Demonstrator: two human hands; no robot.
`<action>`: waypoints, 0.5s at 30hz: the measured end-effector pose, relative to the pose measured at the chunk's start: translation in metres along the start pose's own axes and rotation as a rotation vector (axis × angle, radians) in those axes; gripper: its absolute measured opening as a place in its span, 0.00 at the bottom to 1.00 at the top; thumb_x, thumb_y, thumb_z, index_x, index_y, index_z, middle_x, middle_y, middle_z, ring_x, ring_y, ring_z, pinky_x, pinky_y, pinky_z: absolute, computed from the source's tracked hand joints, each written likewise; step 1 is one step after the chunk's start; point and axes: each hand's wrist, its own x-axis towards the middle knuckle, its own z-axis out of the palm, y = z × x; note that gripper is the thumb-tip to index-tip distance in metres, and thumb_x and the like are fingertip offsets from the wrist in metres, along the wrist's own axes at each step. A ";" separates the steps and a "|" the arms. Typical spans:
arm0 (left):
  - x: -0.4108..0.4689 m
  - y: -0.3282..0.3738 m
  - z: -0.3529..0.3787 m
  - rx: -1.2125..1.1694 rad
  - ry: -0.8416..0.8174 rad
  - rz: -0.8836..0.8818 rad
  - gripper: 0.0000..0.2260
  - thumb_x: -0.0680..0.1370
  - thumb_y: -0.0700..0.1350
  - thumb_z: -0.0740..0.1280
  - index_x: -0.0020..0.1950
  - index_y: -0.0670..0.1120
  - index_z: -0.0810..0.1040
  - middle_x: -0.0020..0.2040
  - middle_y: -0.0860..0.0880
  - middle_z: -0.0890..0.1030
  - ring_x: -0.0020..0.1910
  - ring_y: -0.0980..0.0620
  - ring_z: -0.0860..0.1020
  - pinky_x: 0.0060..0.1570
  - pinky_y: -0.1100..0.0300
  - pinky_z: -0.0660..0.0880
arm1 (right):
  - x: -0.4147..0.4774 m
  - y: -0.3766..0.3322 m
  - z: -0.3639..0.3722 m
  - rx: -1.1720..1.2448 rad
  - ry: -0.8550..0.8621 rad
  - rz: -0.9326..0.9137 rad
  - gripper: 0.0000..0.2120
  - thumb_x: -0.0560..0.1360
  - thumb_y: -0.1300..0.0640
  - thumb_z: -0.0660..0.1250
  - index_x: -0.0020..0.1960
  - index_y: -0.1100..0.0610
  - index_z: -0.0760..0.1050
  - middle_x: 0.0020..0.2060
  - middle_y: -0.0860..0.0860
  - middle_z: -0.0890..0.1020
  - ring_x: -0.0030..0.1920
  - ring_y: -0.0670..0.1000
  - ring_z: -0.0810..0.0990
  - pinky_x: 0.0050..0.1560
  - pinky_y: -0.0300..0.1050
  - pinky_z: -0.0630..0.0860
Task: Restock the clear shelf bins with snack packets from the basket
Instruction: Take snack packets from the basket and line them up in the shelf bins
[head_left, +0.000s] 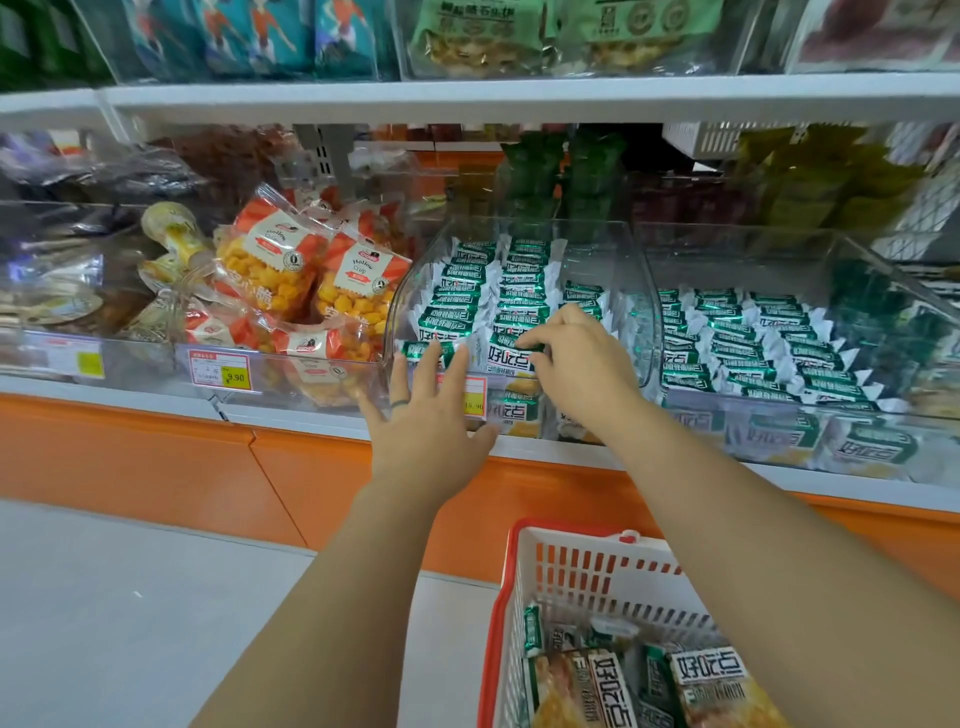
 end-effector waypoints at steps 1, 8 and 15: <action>0.001 -0.001 0.000 -0.008 -0.008 -0.014 0.35 0.78 0.64 0.56 0.77 0.58 0.39 0.78 0.54 0.40 0.77 0.45 0.38 0.70 0.32 0.42 | 0.000 0.001 -0.002 0.000 -0.025 -0.002 0.14 0.79 0.59 0.61 0.60 0.47 0.78 0.53 0.48 0.72 0.54 0.51 0.72 0.52 0.49 0.73; -0.008 0.006 0.001 0.041 0.021 0.038 0.33 0.79 0.62 0.56 0.78 0.56 0.42 0.78 0.50 0.37 0.76 0.43 0.37 0.70 0.34 0.42 | -0.019 0.007 -0.015 -0.021 -0.045 -0.131 0.19 0.78 0.61 0.58 0.67 0.49 0.72 0.59 0.49 0.72 0.61 0.52 0.66 0.63 0.49 0.65; -0.046 0.034 0.029 -0.170 0.400 0.250 0.19 0.72 0.40 0.65 0.63 0.46 0.75 0.66 0.43 0.74 0.62 0.40 0.74 0.62 0.40 0.68 | -0.086 0.028 -0.019 0.173 0.205 -0.283 0.09 0.75 0.64 0.63 0.51 0.59 0.80 0.44 0.52 0.79 0.45 0.50 0.76 0.44 0.41 0.72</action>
